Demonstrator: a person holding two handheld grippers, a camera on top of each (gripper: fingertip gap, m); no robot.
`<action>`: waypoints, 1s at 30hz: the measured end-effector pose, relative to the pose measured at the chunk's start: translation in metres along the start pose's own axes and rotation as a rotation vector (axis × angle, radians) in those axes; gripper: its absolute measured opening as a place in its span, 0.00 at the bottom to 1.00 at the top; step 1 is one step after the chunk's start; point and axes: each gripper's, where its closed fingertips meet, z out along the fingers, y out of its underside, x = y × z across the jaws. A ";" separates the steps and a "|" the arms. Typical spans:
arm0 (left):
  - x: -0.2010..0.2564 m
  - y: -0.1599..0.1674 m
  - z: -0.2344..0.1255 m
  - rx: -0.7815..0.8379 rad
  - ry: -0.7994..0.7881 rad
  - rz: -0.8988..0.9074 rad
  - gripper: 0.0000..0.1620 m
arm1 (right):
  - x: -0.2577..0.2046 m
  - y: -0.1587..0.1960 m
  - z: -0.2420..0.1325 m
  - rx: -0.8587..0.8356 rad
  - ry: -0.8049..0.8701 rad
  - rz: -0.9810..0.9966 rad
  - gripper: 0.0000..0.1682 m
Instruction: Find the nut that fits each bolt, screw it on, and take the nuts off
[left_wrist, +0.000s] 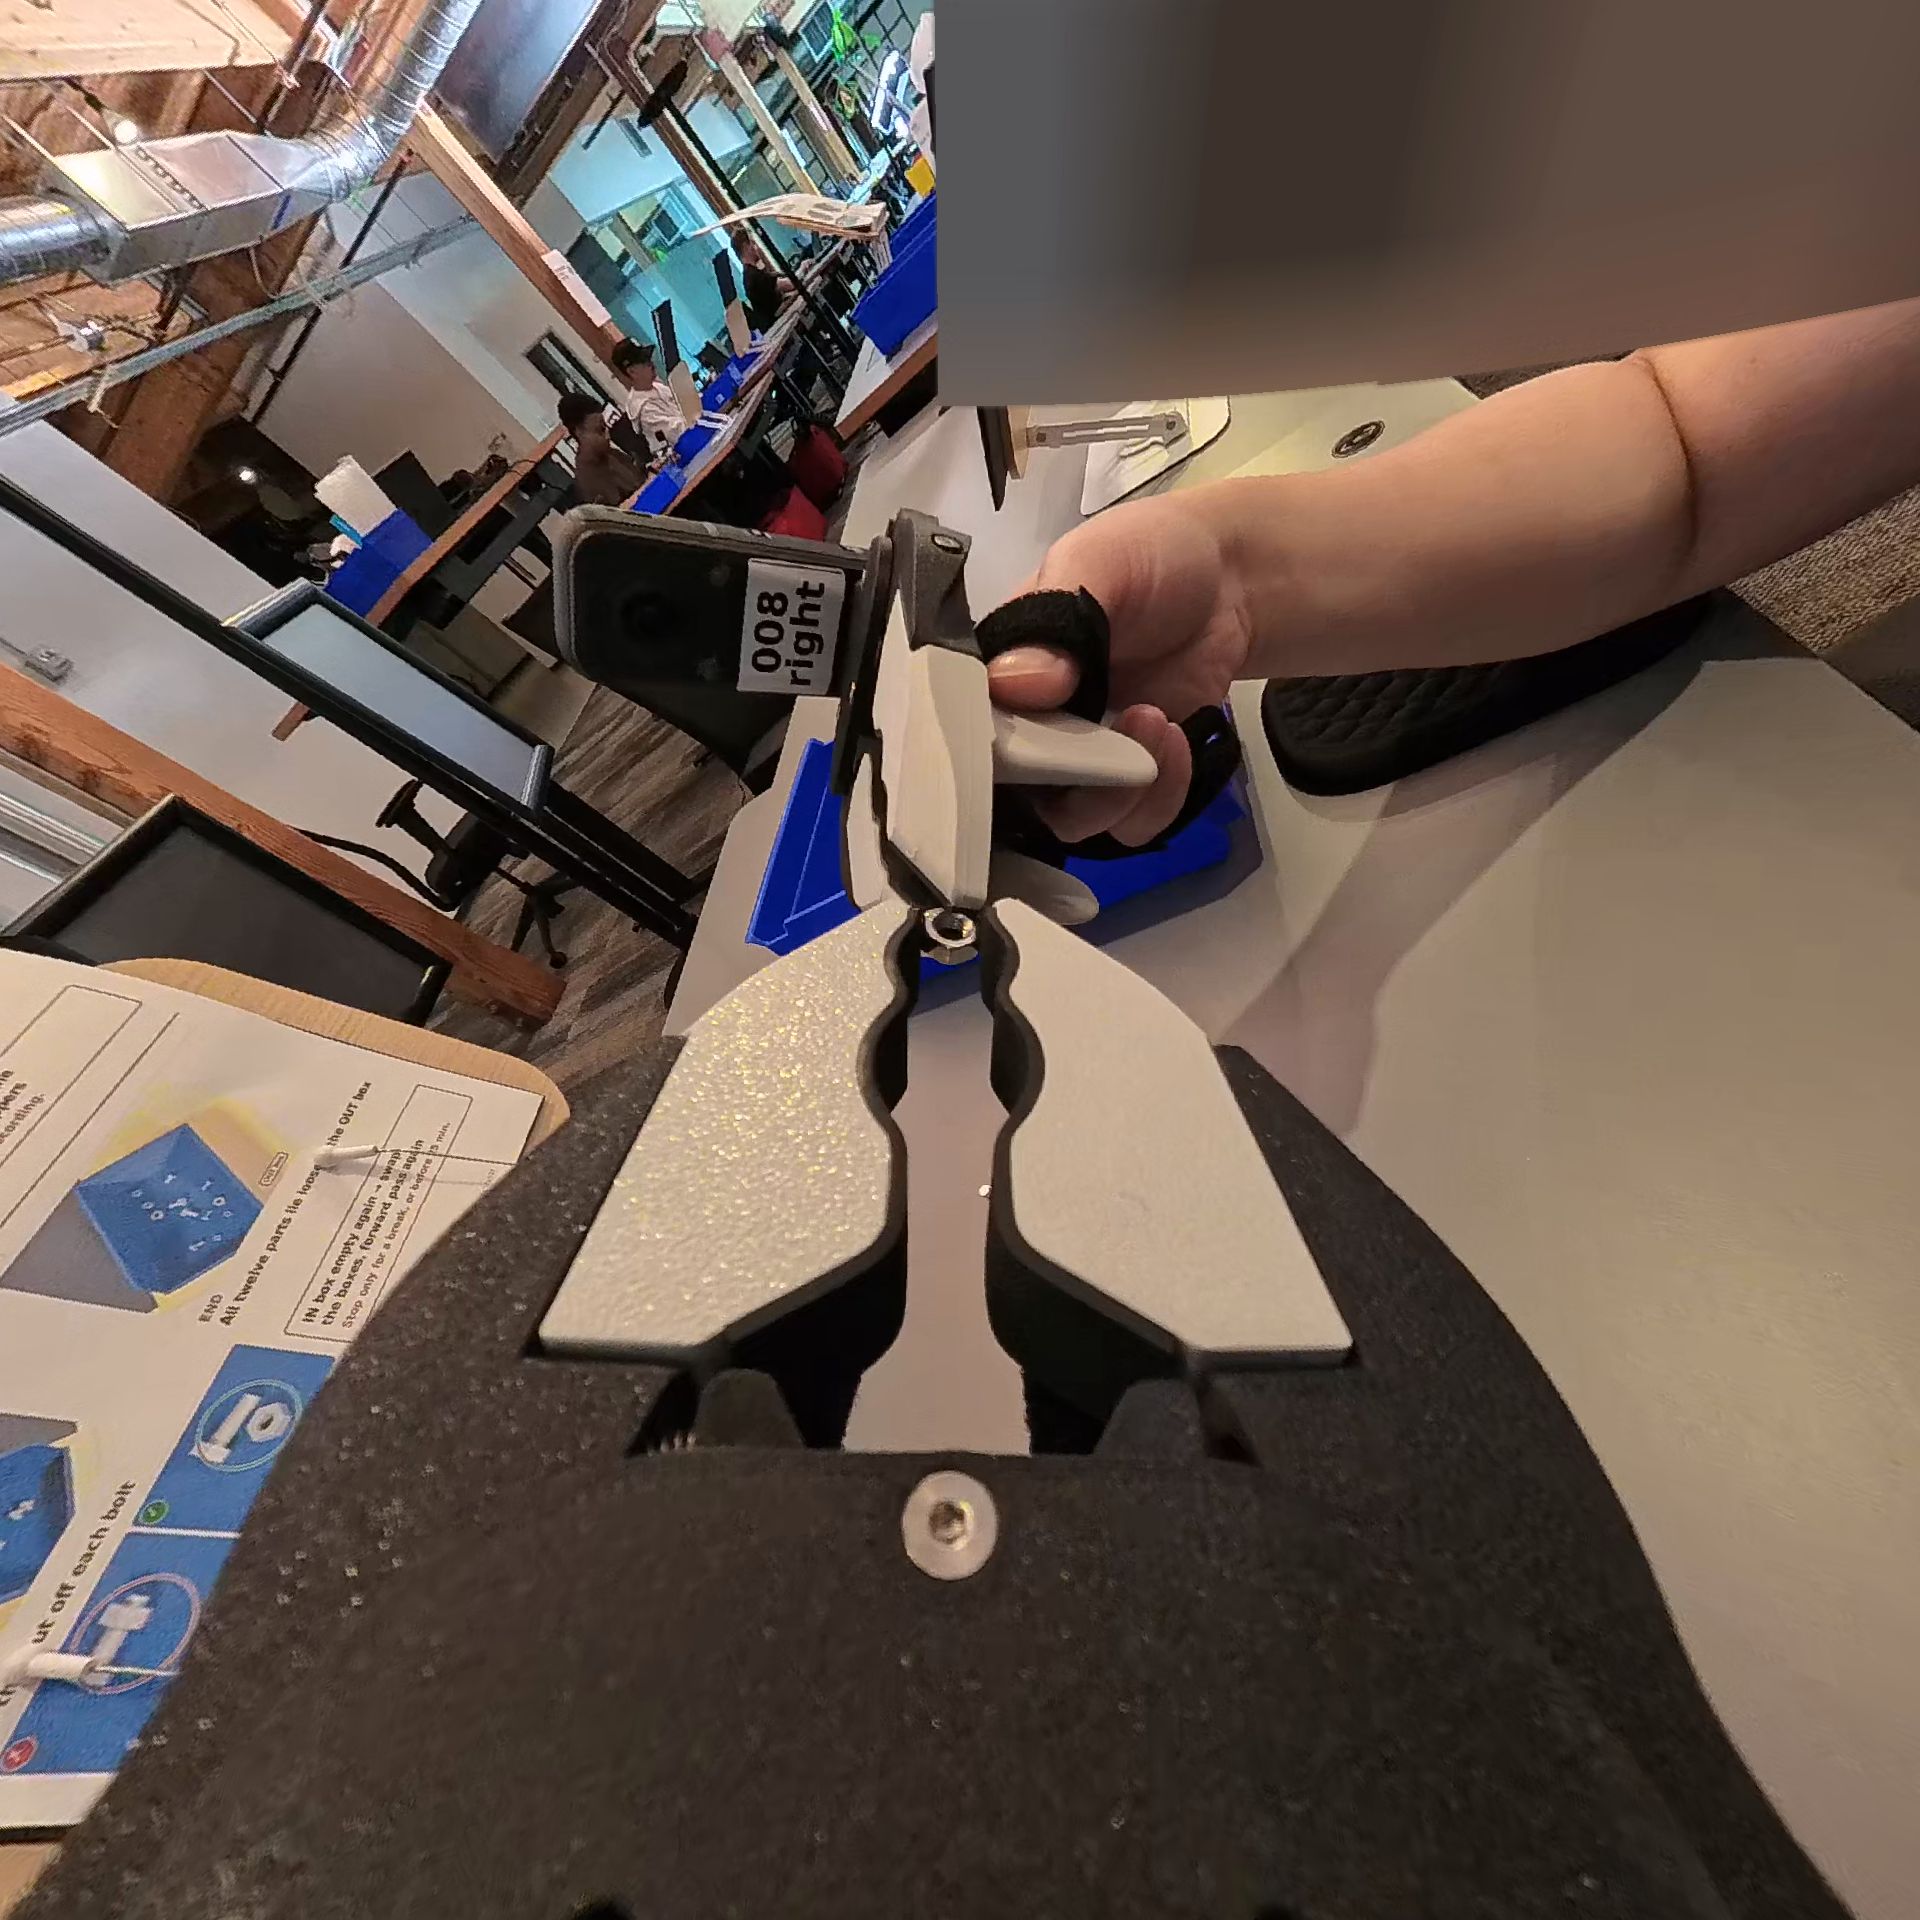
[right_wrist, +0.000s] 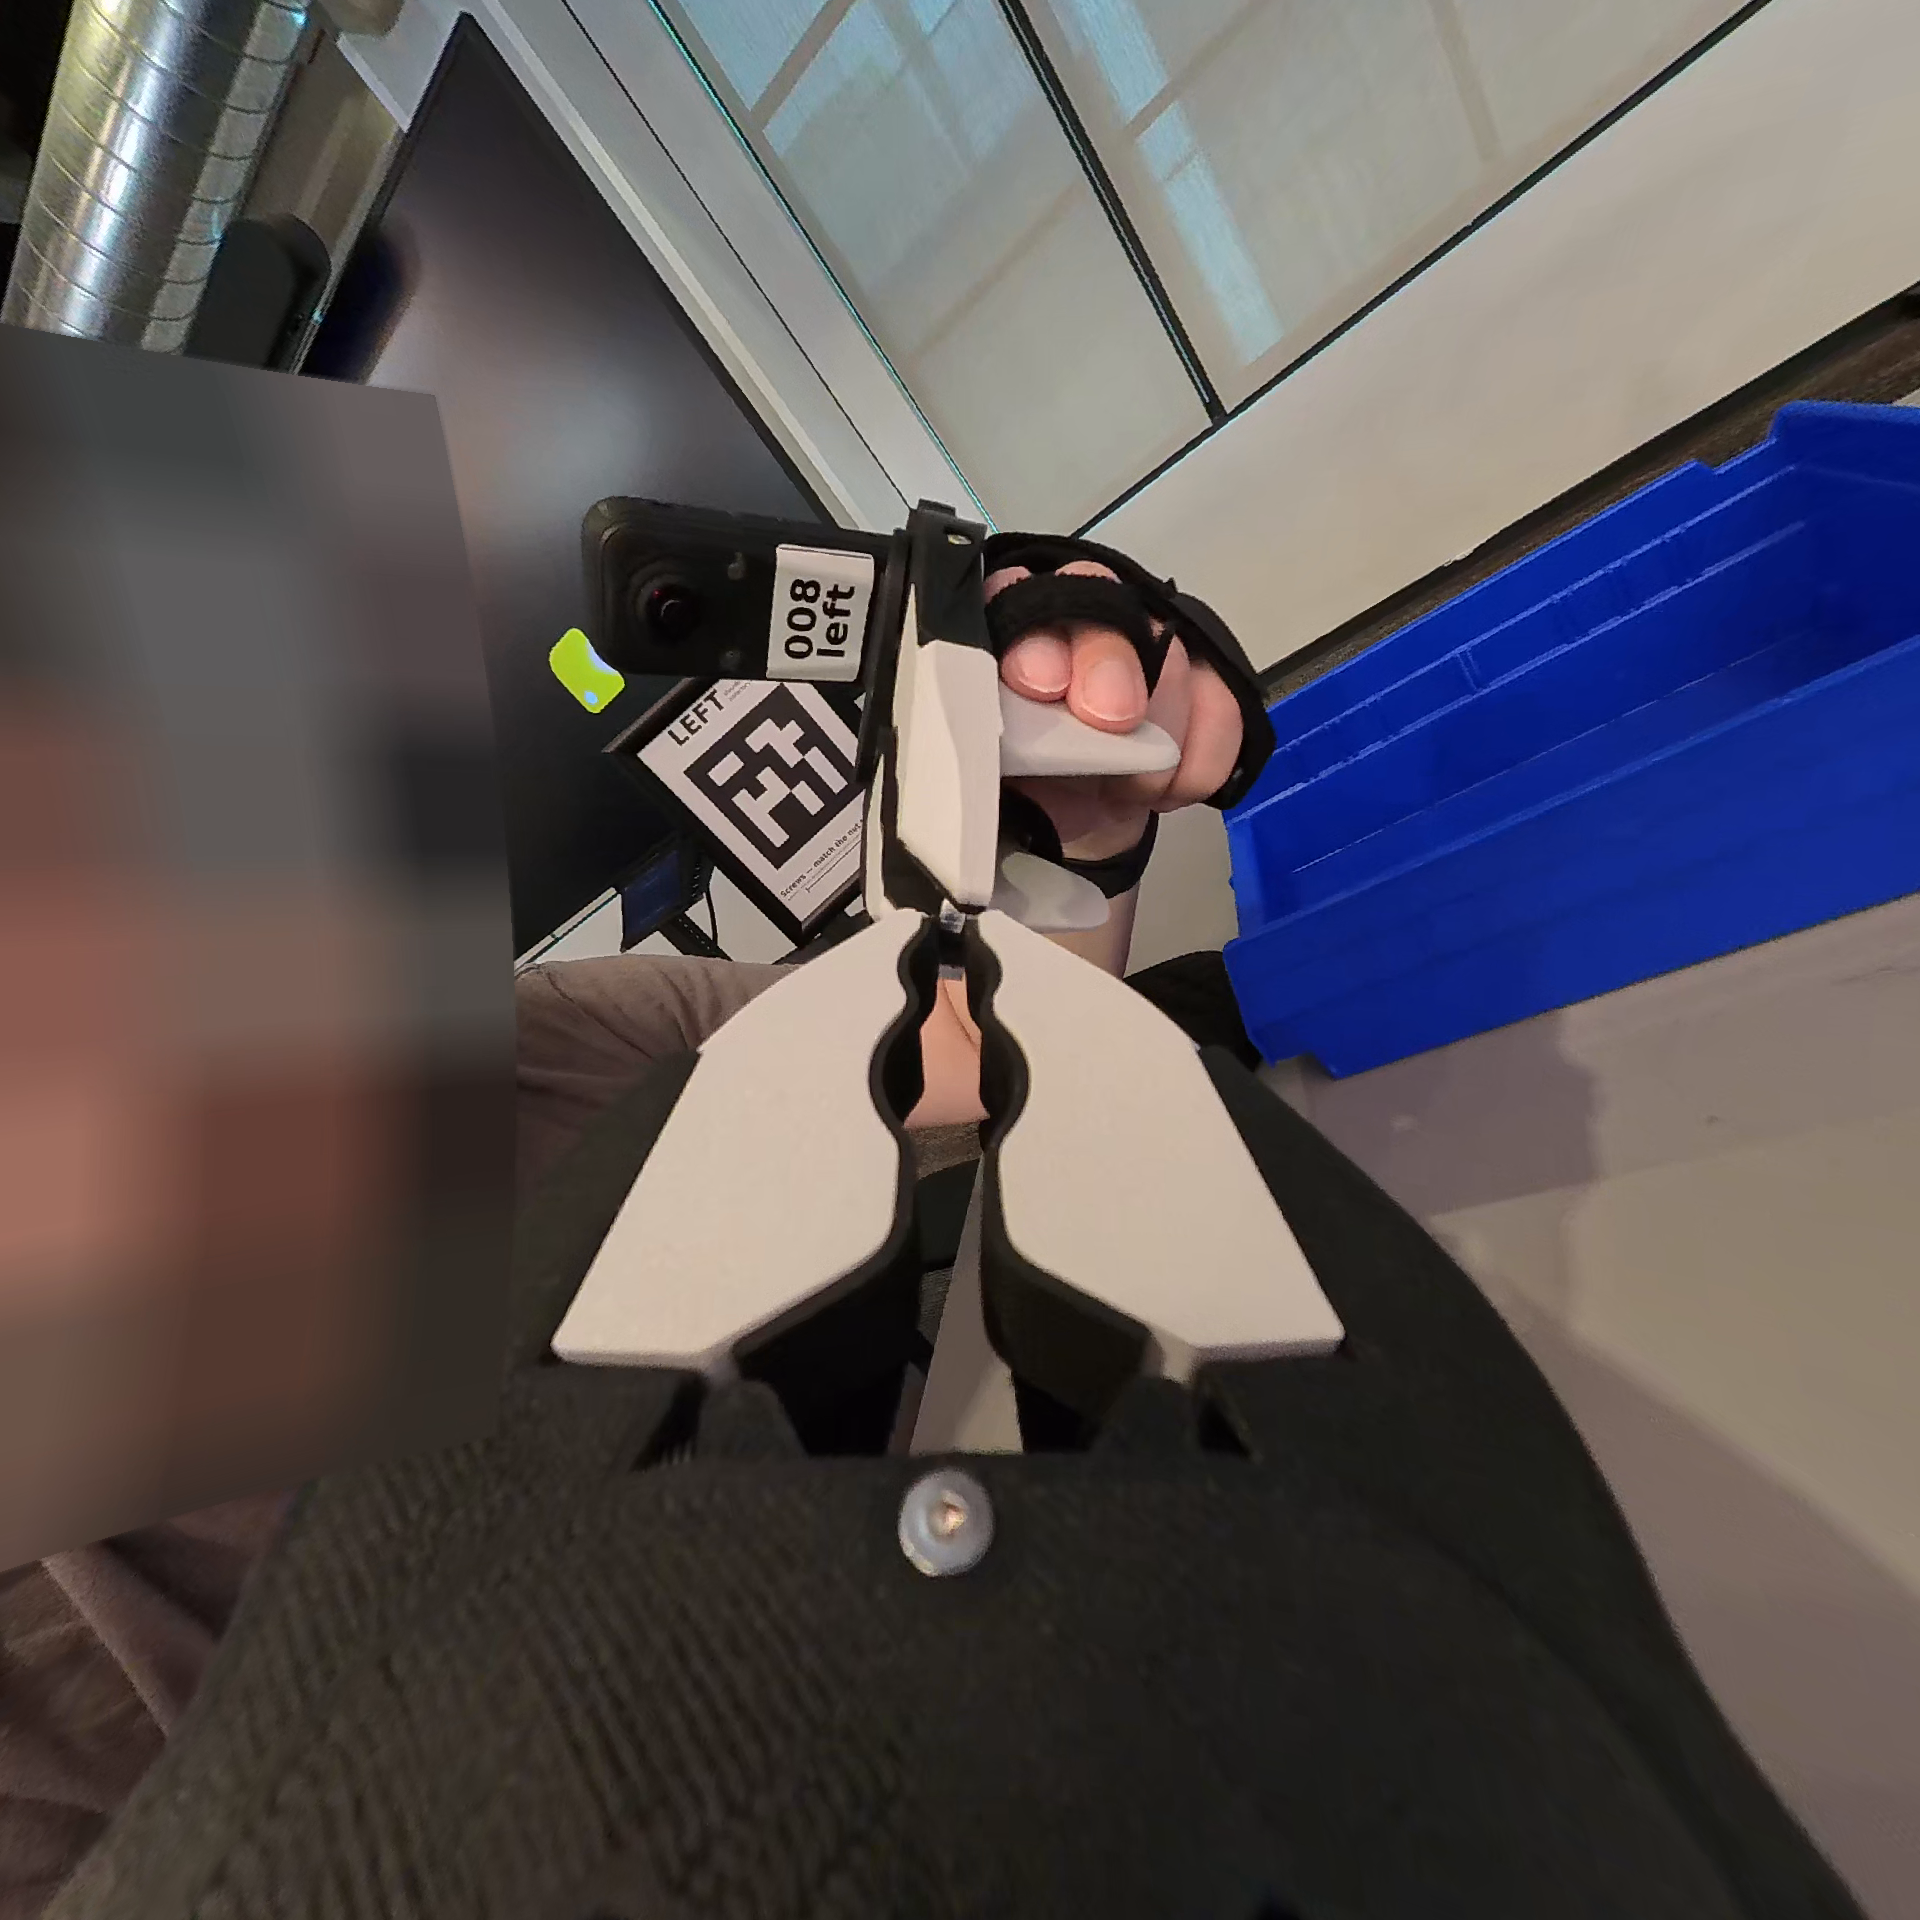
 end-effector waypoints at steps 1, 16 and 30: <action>0.000 0.000 0.000 -0.001 0.000 0.002 0.06 | 0.000 0.000 0.000 0.000 -0.001 0.001 0.03; 0.000 0.003 0.002 -0.024 -0.007 0.019 0.06 | 0.003 0.000 -0.001 -0.002 0.001 0.038 0.04; -0.012 -0.004 -0.014 0.004 -0.028 -0.057 0.20 | 0.080 0.057 -0.016 -0.284 0.309 0.120 0.03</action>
